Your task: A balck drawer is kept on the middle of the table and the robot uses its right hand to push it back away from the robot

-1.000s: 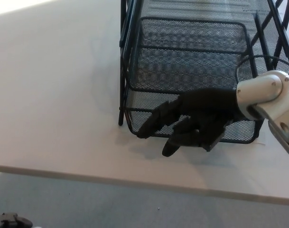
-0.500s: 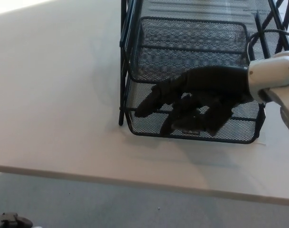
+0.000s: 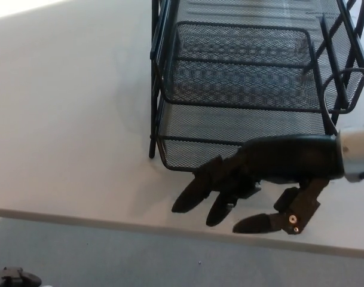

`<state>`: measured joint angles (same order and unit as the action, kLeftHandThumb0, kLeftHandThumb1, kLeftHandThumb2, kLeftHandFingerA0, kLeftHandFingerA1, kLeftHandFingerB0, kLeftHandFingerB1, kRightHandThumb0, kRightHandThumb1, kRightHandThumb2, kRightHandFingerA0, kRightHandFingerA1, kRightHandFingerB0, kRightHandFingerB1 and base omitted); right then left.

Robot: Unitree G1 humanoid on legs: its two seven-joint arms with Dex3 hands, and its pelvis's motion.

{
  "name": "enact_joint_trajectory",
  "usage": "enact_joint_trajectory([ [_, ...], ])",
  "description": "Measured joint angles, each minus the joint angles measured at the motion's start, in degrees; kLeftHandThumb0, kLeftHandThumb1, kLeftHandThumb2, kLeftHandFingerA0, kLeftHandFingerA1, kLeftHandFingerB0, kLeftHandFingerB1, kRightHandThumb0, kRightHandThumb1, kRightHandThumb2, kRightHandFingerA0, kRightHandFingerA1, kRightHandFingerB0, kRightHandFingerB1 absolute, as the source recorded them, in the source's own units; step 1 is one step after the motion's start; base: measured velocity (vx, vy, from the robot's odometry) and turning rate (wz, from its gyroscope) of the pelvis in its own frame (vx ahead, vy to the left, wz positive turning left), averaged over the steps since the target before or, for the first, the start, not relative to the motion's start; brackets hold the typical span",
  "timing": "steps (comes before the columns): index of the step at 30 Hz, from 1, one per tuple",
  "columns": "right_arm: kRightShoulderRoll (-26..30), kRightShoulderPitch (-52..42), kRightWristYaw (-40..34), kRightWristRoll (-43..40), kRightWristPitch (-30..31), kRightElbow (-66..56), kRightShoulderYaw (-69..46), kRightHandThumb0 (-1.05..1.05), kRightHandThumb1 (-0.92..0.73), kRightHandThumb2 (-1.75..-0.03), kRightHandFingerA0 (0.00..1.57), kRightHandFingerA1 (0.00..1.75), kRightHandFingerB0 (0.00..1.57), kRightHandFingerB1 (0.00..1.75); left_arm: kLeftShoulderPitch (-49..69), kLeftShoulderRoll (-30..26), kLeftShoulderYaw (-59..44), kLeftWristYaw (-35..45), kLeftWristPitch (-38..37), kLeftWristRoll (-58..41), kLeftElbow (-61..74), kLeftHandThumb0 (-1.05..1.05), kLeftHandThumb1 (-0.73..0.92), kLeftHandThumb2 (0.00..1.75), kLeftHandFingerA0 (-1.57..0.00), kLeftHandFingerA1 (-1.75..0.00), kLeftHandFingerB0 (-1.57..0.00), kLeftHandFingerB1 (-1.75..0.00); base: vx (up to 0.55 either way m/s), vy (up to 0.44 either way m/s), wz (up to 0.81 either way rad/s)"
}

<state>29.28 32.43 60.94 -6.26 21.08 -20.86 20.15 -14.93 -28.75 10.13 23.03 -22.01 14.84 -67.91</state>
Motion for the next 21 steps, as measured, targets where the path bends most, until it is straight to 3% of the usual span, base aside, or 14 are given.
enact_joint_trajectory([
  [4,1.50,-3.34,0.46,-2.19,0.40,-6.82,-3.05,-0.56,-0.63,-1.01,0.39,0.56,0.21,0.47,-0.05,0.01,0.00,-0.01,0.00,0.00,-0.02,-0.63,0.57,0.91,-0.34,-0.51,-0.21,-0.43,0.00,0.000,0.00],
  [5,1.80,-3.94,0.52,-2.64,0.49,-8.04,-3.67,-0.63,-0.76,-0.66,0.43,0.40,0.34,0.34,-0.08,0.01,0.00,-0.01,0.00,0.00,-0.03,-0.63,0.58,0.91,-0.35,-0.51,-0.22,-0.43,0.00,0.000,0.00],
  [7,2.74,-5.76,0.70,-3.98,0.73,-11.43,-5.82,-0.63,-0.76,-0.66,0.43,0.41,0.33,0.34,-0.10,0.02,0.00,-0.01,0.00,0.00,-0.02,-0.62,0.57,0.91,-0.35,-0.51,-0.22,-0.43,0.00,0.000,0.00],
  [8,3.50,-7.11,0.89,-5.11,0.98,-13.84,-7.59,-0.56,-0.64,-1.01,0.37,0.56,0.19,0.46,-0.10,0.02,0.00,-0.01,0.00,0.01,0.00,-0.63,0.58,0.91,-0.35,-0.50,-0.23,-0.43,0.00,0.000,0.00],
  [18,7.05,-25.77,1.61,-9.41,0.31,-21.30,-15.58,-0.54,-0.63,-1.01,0.39,0.56,0.22,0.47,-0.14,0.02,0.02,-0.02,-0.02,0.01,0.10,-0.64,0.58,0.91,-0.34,-0.50,-0.21,-0.43,0.00,0.000,0.00],
  [19,7.02,-28.12,1.45,-9.32,-0.15,-20.63,-15.56,-0.61,-0.79,-0.66,0.44,0.38,0.36,0.34,-0.14,0.02,0.03,-0.02,-0.02,0.02,0.10,-0.63,0.57,0.90,-0.33,-0.50,-0.22,-0.43,0.00,0.000,0.00],
  [20,6.96,-29.70,1.31,-9.24,-0.50,-20.01,-15.53,-0.61,-0.79,-0.66,0.44,0.38,0.36,0.34,-0.13,0.02,0.05,-0.02,-0.02,0.03,0.10,-0.63,0.57,0.90,-0.33,-0.50,-0.22,-0.43,0.00,0.000,0.00],
  [21,6.82,-31.43,1.10,-9.07,-1.01,-19.08,-15.41,-0.56,-0.66,-1.03,0.39,0.55,0.23,0.46,-0.13,0.02,0.06,-0.02,-0.02,0.04,0.09,-0.63,0.57,0.90,-0.33,-0.50,-0.22,-0.43,0.00,0.000,0.00],
])
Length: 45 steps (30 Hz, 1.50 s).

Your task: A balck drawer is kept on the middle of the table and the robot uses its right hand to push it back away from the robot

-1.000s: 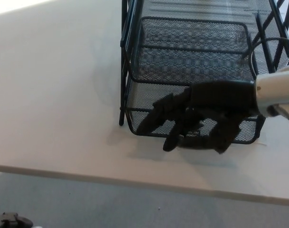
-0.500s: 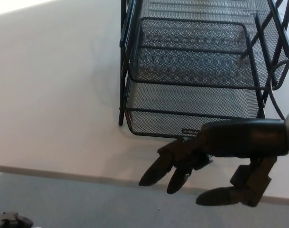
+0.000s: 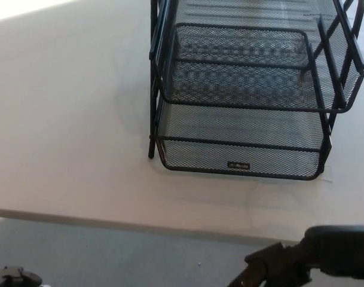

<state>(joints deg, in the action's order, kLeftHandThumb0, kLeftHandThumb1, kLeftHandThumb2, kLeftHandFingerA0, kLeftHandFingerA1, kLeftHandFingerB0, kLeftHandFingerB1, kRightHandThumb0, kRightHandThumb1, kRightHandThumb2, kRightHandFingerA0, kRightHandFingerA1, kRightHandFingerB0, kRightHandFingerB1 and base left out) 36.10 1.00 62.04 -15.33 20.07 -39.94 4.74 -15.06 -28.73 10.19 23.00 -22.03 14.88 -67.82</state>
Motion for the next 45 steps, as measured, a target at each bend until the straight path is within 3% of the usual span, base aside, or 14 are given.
enact_joint_trajectory([
  [1,-0.45,-3.06,-0.56,0.47,-1.19,2.20,0.43,-0.56,-0.66,-1.03,0.39,0.55,0.23,0.46,-0.01,0.00,0.00,0.00,0.00,0.00,-0.01,-0.63,0.57,0.90,-0.33,-0.50,-0.22,-0.43,0.00,0.000,0.00],
  [2,-0.50,-3.42,-0.65,0.56,-1.34,2.52,0.51,-0.62,-0.79,-0.66,0.43,0.38,0.34,0.34,-0.01,0.00,0.00,0.00,0.00,0.00,-0.01,-0.64,0.57,0.90,-0.33,-0.50,-0.21,-0.43,0.00,0.000,0.00],
  [8,-2.89,-13.53,-5.10,4.58,-6.39,13.75,3.43,-0.62,-0.81,-0.65,0.46,0.37,0.38,0.34,-0.01,0.00,0.00,-0.01,0.00,0.02,-0.03,-0.63,0.58,0.91,-0.34,-0.50,-0.22,-0.43,0.00,0.000,0.00],
  [13,-4.03,-16.40,-9.44,8.53,-8.96,20.30,4.90,-0.55,-0.73,-0.64,0.52,0.40,0.45,0.36,-0.01,0.00,0.01,-0.01,0.00,0.01,0.01,-0.62,0.58,0.91,-0.35,-0.51,-0.22,-0.43,0.00,0.000,0.00],
  [14,-4.15,-16.53,-9.89,8.92,-9.19,20.92,5.05,-0.54,-0.64,-0.98,0.50,0.58,0.35,0.49,-0.01,0.00,0.01,-0.01,0.00,0.01,0.01,-0.63,0.58,0.91,-0.35,-0.50,-0.23,-0.43,0.00,0.000,0.00],
  [17,-5.04,-16.80,-12.99,11.21,-10.50,25.08,5.91,-0.55,-0.64,-0.98,0.52,0.58,0.36,0.49,-0.01,0.00,0.01,-0.01,0.00,0.01,0.02,-0.63,0.58,0.90,-0.35,-0.50,-0.23,-0.43,0.00,0.000,0.00],
  [18,-5.21,-16.81,-13.50,11.56,-10.72,25.81,6.01,-0.53,-0.76,-0.63,0.57,0.41,0.52,0.38,-0.01,0.00,0.01,-0.01,0.00,0.01,0.03,-0.62,0.58,0.91,-0.35,-0.51,-0.22,-0.43,0.00,0.000,0.00],
  [19,-5.61,-16.83,-14.70,12.36,-11.14,27.39,6.20,-0.53,-0.76,-0.63,0.57,0.41,0.52,0.38,-0.01,0.00,0.01,-0.01,0.00,0.01,0.03,-0.62,0.58,0.91,-0.35,-0.51,-0.22,-0.43,0.00,0.000,0.00],
  [20,-5.84,-16.81,-15.34,12.76,-11.41,28.27,6.28,-0.56,-0.68,-0.67,0.59,0.45,0.51,0.41,-0.01,0.00,0.01,-0.01,0.00,0.01,0.03,-0.64,0.58,0.91,-0.34,-0.50,-0.21,-0.43,0.00,0.000,0.00],
  [21,-6.33,-16.80,-16.65,13.50,-11.86,29.97,6.41,-0.49,-0.61,-0.99,0.54,0.61,0.41,0.53,-0.01,0.01,0.01,-0.01,0.00,0.01,0.02,-0.64,0.58,0.91,-0.34,-0.50,-0.21,-0.43,0.00,0.000,0.00],
  [23,-6.92,-16.77,-18.35,14.43,-12.52,32.26,6.56,-0.48,-0.61,-0.99,0.55,0.61,0.42,0.54,-0.01,0.01,0.01,-0.01,0.00,0.01,0.03,-0.64,0.58,0.91,-0.35,-0.50,-0.22,-0.43,0.00,0.000,0.00],
  [24,-7.25,-16.72,-19.50,15.06,-12.94,33.77,6.61,-0.50,-0.74,-0.63,0.61,0.42,0.57,0.40,-0.01,0.01,0.01,0.00,0.00,0.01,0.03,-0.63,0.58,0.91,-0.35,-0.51,-0.21,-0.43,0.00,0.000,0.00],
  [45,-11.21,-11.55,-37.75,24.27,-21.16,57.83,7.21,-0.51,-0.72,-0.62,0.65,0.44,0.61,0.41,-0.01,0.01,0.02,-0.01,0.00,0.01,0.04,-0.64,0.58,0.91,-0.35,-0.50,-0.23,-0.43,0.00,0.000,0.00],
])
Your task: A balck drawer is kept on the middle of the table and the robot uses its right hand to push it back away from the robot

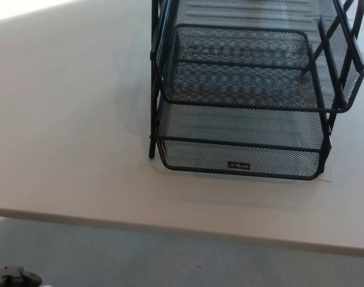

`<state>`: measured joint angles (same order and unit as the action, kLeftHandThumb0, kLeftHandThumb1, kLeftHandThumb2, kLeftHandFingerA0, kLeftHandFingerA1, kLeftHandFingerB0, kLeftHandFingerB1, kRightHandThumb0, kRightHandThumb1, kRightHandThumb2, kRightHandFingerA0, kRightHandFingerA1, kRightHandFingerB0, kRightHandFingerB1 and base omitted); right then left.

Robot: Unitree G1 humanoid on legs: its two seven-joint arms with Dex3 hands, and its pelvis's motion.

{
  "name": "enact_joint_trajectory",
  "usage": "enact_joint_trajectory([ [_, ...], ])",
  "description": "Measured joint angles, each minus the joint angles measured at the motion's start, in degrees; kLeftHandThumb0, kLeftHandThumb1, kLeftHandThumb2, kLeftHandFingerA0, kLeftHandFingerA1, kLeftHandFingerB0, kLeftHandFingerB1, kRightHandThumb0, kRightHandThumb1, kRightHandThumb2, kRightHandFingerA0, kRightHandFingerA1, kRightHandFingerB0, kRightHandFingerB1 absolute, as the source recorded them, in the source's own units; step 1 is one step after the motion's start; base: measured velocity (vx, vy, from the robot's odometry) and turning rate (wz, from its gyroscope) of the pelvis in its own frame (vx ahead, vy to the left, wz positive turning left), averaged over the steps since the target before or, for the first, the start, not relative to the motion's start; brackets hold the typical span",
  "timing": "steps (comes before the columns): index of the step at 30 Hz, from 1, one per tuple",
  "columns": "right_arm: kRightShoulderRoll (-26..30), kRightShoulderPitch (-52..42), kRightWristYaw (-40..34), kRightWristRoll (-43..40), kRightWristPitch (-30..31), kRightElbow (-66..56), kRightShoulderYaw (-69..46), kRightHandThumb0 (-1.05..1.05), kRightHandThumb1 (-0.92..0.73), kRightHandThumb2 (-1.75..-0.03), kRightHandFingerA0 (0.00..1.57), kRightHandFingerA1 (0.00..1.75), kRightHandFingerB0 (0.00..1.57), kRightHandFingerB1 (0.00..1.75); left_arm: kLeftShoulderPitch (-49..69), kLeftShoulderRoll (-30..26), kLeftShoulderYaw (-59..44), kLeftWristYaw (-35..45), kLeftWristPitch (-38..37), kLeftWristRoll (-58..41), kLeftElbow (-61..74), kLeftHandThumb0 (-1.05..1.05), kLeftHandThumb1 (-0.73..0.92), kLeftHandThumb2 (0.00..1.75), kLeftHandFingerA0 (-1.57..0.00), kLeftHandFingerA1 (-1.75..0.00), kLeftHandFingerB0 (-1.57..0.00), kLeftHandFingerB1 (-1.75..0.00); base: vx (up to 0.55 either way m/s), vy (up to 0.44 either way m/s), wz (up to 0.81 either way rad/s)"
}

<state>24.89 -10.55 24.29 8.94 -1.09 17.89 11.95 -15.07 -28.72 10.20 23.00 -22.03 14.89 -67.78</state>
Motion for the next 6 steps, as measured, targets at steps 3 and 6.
enact_joint_trajectory([
  [3,-0.43,1.80,-3.14,1.09,-1.90,4.39,0.00,-0.51,-0.72,-0.62,0.64,0.43,0.60,0.41,0.00,0.00,0.00,0.00,0.00,0.00,-0.01,-0.61,0.57,0.91,-0.36,-0.51,-0.22,-0.43,0.00,0.000,0.00],
  [6,-0.61,2.50,-4.72,1.78,-2.86,6.21,0.00,-0.51,-0.72,-0.62,0.64,0.43,0.61,0.41,0.01,0.00,0.00,0.00,0.00,-0.01,-0.02,-0.61,0.56,0.91,-0.36,-0.51,-0.22,-0.43,0.00,0.000,0.00],
])
